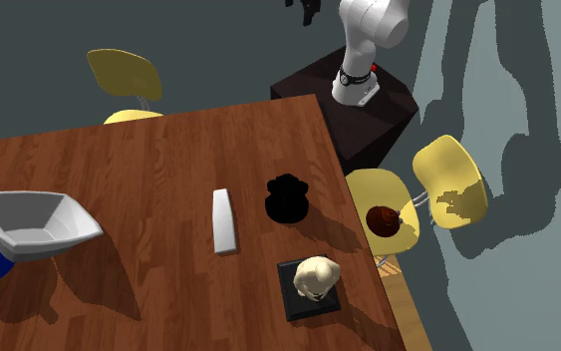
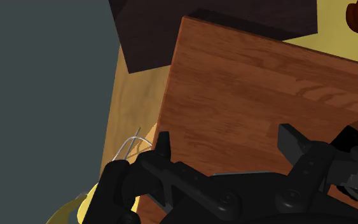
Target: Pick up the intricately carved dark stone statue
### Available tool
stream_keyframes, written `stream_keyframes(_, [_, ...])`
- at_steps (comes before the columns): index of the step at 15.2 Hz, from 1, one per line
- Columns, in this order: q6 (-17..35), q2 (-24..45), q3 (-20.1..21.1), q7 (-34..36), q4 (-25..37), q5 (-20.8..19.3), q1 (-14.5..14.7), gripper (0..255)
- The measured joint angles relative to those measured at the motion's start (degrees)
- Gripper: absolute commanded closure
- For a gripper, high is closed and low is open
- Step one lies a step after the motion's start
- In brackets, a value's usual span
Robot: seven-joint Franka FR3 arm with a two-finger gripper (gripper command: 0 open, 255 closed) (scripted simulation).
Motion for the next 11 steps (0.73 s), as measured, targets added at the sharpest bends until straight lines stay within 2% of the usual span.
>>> stream_keyframes(4, [2.34, 1.20, 1.82, 2.99, -1.32, 1.76, 0.47, 0])
stream_keyframes(11, [11.54, 8.33, 8.49, 13.35, -3.42, 7.56, 2.42, 0])
